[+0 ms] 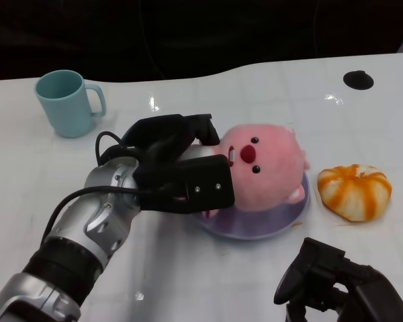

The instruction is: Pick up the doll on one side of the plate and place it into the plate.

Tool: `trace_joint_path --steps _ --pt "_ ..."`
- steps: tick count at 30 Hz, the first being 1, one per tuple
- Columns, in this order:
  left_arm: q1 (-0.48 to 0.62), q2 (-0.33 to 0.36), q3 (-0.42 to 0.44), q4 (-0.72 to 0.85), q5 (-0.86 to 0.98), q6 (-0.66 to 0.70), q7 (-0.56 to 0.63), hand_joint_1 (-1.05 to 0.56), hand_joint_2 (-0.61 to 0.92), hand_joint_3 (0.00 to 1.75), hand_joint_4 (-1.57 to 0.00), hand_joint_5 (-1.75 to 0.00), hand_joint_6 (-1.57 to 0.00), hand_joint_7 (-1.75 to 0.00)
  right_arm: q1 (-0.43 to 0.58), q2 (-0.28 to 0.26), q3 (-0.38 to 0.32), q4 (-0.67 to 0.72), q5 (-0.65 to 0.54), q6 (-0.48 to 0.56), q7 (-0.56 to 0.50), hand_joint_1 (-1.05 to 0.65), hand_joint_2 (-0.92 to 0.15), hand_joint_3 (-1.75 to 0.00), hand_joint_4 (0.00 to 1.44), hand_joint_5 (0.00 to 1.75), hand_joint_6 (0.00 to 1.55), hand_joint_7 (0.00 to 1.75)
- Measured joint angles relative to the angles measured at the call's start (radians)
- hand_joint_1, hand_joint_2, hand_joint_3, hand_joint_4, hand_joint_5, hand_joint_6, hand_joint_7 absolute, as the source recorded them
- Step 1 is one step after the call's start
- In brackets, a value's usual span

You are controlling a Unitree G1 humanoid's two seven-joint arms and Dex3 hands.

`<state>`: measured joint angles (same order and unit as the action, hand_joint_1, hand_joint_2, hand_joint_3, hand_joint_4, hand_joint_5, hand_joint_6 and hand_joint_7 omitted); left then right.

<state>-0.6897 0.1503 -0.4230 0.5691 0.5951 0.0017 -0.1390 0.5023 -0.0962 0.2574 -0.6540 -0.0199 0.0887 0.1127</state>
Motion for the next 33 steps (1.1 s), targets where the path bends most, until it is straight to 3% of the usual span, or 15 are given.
trace_joint_path --steps 1,3,4,6,9,13,21,28,33 --pt "0.000 0.005 -0.002 -0.007 -0.006 -0.003 -0.030 -0.39 0.91 0.32 -0.42 -0.73 -0.61 -0.06 0.000 -0.001 -0.001 0.000 0.000 0.000 0.000 0.06 -0.37 -1.40 0.68 1.75 0.61 1.51" --pt "0.000 0.019 -0.012 -0.016 -0.010 -0.012 -0.072 -0.42 0.92 0.32 -0.40 -0.54 -0.56 -0.02 0.000 -0.002 -0.005 0.000 0.000 0.000 0.001 0.06 -0.37 -1.40 0.68 1.75 0.62 1.51" --pt "0.000 0.028 -0.018 -0.024 -0.009 -0.016 -0.090 -0.54 0.92 0.36 -0.17 -0.37 -0.35 -0.01 0.000 -0.003 -0.006 0.000 0.001 0.000 0.001 0.06 -0.37 -1.40 0.68 1.75 0.62 1.51" --pt "0.000 0.057 -0.034 -0.051 -0.007 -0.039 -0.133 -0.64 0.92 0.40 -0.04 -0.22 -0.21 -0.01 0.001 -0.004 -0.010 0.000 0.001 0.000 0.002 0.06 -0.37 -1.40 0.68 1.75 0.62 1.52" --pt "0.001 0.090 -0.042 -0.092 -0.004 -0.056 -0.178 -0.84 0.92 0.47 0.00 -0.03 -0.10 0.00 0.000 -0.005 -0.016 0.000 0.002 0.000 0.004 0.06 -0.37 -1.40 0.68 1.75 0.62 1.52" --pt "0.004 0.122 -0.054 -0.133 0.018 -0.066 -0.192 -0.97 0.92 0.54 0.00 0.00 -0.05 0.00 0.000 -0.005 -0.020 0.000 0.003 0.001 0.004 0.07 -0.38 -1.40 0.67 1.74 0.62 1.51" --pt "0.057 0.188 -0.023 -0.276 0.014 -0.082 -0.214 -0.99 0.92 0.55 0.00 0.00 -0.05 -0.01 -0.001 -0.006 -0.025 -0.001 0.003 0.002 0.006 0.08 -0.38 -1.41 0.67 1.75 0.61 1.52" --pt "0.171 0.246 0.075 -0.435 -0.085 -0.103 -0.231 -0.94 0.92 0.51 -0.01 0.00 -0.08 -0.02 -0.003 -0.009 -0.030 0.001 0.005 0.000 0.011 0.05 -0.37 -1.40 0.68 1.74 0.62 1.52" --pt "0.270 0.261 0.180 -0.524 -0.237 -0.130 -0.246 -0.85 0.92 0.43 -0.13 -0.08 -0.19 -0.07 -0.008 -0.010 -0.031 0.000 0.004 0.000 0.013 0.05 -0.38 -1.39 0.68 1.75 0.62 1.51"
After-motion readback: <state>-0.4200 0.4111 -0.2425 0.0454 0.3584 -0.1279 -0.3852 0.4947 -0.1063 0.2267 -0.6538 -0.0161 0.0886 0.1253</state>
